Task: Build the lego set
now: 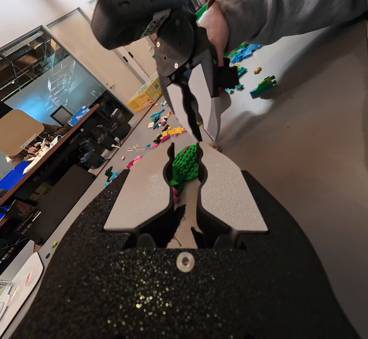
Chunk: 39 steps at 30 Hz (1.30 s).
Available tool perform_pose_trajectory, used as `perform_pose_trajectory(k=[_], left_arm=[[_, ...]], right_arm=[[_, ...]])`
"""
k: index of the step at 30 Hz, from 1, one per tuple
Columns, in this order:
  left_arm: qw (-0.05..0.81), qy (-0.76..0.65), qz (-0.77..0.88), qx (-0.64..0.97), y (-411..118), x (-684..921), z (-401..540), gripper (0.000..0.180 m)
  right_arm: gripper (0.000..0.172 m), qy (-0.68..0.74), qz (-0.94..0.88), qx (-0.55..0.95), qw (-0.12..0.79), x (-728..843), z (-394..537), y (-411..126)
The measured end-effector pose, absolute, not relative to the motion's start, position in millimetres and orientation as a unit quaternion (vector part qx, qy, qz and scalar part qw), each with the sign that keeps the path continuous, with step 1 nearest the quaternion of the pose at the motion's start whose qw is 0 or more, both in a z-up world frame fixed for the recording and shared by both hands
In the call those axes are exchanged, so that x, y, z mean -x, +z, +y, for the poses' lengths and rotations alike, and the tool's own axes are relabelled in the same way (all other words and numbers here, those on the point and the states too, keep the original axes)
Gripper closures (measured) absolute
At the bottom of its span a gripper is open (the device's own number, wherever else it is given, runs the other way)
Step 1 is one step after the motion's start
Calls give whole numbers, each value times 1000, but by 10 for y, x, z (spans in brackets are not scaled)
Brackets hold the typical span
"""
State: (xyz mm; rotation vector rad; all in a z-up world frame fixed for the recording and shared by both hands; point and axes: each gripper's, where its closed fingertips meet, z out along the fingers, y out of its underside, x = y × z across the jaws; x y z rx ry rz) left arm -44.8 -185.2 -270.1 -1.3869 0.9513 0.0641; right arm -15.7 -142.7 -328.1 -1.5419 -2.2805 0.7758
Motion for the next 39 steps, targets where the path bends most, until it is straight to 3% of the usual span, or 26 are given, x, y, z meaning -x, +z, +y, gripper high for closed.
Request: perform_pose_trajectory(k=[10,16,26,39], left_arm=[[665,27,423,615,-2708,437,-1856,160],[665,26,423,615,-2710,433,-1860,160],[665,20,424,614,-2711,423,-1873,160],[665,13,421,617,-2712,423,-1878,160]], right_arm=[[151,308,-794,515,97,79,-1760,-3365],[149,270,-808,503,147,140,-1562,-3356],[147,307,-813,485,98,106,-1847,-3370],[143,241,-869,390,186,257,-1667,-3416]])
